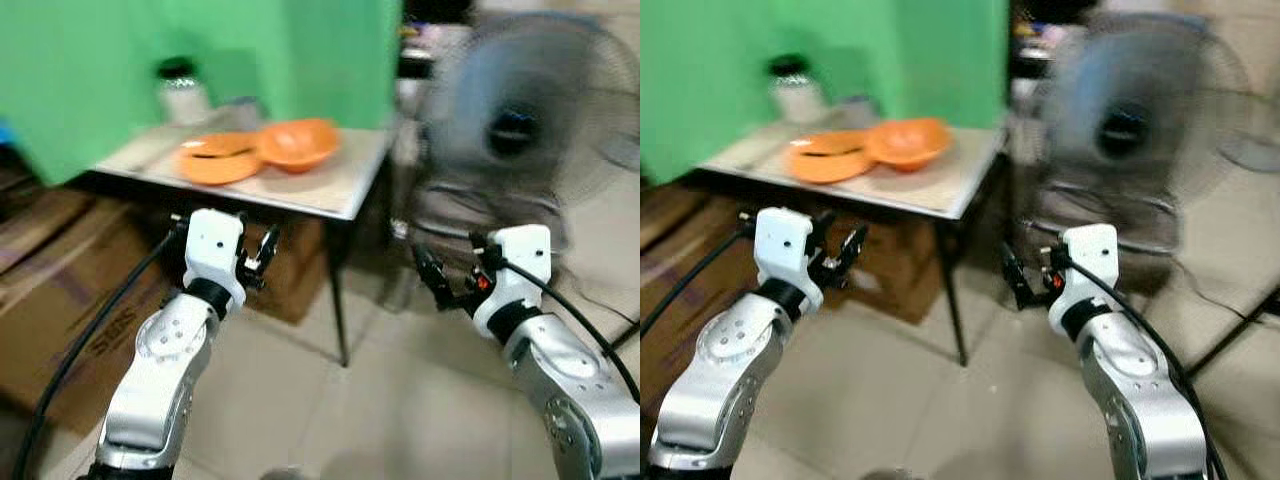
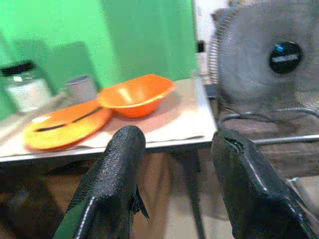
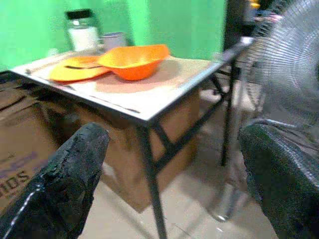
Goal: Setting the table
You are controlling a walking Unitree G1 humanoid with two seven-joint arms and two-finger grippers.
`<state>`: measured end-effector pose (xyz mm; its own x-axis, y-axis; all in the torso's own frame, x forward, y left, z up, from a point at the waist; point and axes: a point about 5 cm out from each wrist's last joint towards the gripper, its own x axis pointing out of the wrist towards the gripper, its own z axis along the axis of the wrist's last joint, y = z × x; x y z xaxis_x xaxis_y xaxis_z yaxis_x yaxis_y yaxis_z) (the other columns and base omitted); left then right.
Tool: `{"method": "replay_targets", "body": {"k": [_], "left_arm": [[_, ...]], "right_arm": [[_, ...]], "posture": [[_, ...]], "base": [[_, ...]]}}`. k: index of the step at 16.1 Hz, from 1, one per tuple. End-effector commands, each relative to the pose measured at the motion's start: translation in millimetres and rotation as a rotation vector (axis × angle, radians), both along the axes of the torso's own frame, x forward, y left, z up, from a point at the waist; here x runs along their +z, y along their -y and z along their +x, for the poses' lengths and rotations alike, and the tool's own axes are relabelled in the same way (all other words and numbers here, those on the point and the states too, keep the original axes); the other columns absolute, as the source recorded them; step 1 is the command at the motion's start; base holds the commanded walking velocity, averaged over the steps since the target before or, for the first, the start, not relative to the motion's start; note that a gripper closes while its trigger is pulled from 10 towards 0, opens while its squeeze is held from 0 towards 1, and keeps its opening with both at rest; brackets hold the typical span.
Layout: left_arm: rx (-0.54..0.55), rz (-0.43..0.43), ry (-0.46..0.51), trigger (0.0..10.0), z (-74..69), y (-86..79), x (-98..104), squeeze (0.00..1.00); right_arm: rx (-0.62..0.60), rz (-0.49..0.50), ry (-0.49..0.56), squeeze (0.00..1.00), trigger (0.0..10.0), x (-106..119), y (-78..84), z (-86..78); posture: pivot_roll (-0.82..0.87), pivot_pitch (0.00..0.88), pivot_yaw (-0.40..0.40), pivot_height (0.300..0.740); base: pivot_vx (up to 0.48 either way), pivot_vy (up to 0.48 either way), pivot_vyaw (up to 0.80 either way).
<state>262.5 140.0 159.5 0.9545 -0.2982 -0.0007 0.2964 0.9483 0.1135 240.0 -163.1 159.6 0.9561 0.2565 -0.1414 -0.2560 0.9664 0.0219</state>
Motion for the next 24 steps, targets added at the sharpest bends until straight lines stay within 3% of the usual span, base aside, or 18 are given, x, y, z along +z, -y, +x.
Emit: {"method": "replay_targets", "body": {"k": [1, 6, 9, 12, 24], "left_arm": [[0.002, 0.009, 0.014, 10.0, 2.4, -3.6, 3, 0.00], [-0.018, 0.016, 0.030, 10.0, 2.3, -5.4, 5, 0.00], [-0.023, 0.011, 0.028, 10.0, -1.0, -6.1, 4, 0.00], [-0.022, 0.009, 0.030, 10.0, -3.5, -6.9, 4, 0.00], [-0.046, 0.043, 0.018, 10.0, -3.2, -11.0, 6, 0.00]], "right_arm": [[0.000, 0.016, -0.003, 1.00, 10.0, 0, -2.0, 0.2], [-0.031, 0.056, 0.009, 1.00, 10.0, 1, -1.7, 1.4], [-0.017, 0.027, 0.011, 1.00, 10.0, 0, -3.2, 2.0], [0.000, 0.022, 0.016, 1.00, 10.0, 1, -4.9, 4.8], [-0.090, 0.044, 0.048, 1.00, 10.0, 6, 0.0, 13.7]], "posture": [[0.02, 0.000, 0.065, 0.740], [0.02, 0.000, 0.066, 0.740], [0.03, 0.000, 0.057, 0.740], [0.05, 0.000, 0.047, 0.740], [0.06, 0.000, 0.057, 0.740]], "base": [[0.000, 0.000, 0.80], [0.108, 0.000, 0.32], [0.301, 0.000, 0.00], [0.331, 0.000, 0.80], [0.331, 0.000, 0.00]]}}
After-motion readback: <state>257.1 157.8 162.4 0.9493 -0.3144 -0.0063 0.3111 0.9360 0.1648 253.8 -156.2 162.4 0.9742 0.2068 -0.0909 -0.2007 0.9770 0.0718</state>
